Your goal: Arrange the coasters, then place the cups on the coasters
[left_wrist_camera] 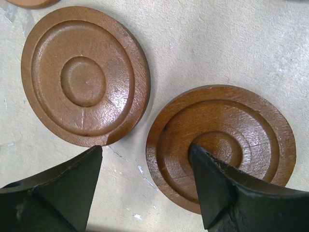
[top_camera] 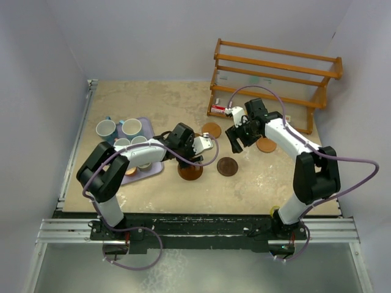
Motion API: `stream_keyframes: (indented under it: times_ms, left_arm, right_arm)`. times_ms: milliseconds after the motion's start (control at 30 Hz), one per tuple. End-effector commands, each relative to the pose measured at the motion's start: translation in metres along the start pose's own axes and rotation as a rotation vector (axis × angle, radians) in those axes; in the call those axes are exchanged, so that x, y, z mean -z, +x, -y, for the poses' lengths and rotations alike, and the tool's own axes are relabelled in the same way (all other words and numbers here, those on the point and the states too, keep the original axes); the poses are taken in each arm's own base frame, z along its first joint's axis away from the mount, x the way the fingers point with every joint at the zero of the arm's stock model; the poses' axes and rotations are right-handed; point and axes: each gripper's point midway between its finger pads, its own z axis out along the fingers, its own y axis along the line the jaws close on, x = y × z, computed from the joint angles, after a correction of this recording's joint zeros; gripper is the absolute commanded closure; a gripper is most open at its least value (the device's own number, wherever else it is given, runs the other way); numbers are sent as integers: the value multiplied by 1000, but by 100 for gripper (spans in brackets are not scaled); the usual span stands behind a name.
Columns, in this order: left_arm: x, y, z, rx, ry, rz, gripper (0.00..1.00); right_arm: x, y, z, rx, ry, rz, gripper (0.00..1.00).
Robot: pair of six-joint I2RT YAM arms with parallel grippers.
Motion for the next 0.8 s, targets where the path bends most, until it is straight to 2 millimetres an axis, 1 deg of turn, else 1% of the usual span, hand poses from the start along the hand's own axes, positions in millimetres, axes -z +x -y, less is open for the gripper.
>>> stream_keyframes:
  times_ms: [0,100,200,267,300,433,533,600,667,767]
  left_arm:
    - [13,-7,9,-17,59,39,27]
    - [26,-20,13,-28,89,105,25]
    - [39,-31,14,-36,109,161,24]
    - [47,-33,12,-21,126,193,23]
    - [51,-34,9,-13,128,208,23]
    - [66,-29,-3,15,120,236,23]
    - [76,-27,-7,13,96,250,23]
    - [82,-26,-9,14,84,258,23]
    - [86,-25,-11,17,71,264,23]
    - [93,-25,-14,21,50,275,23]
  right_arm:
    - [0,-20,0,-19,-16,53,23]
    - [-9,-29,2,-11,-23,60,25]
    - [-19,-44,0,3,-49,72,26]
    - [-26,-57,-2,19,-64,80,27]
    - [-29,-67,-4,30,-67,90,27]
    - [-48,-91,-6,60,-50,81,30]
    - [-62,-107,-7,74,-19,76,32]
    - [-72,-115,-4,81,9,68,34]
    - [-81,-119,0,79,29,60,38]
    - [-94,-122,7,74,58,38,44]
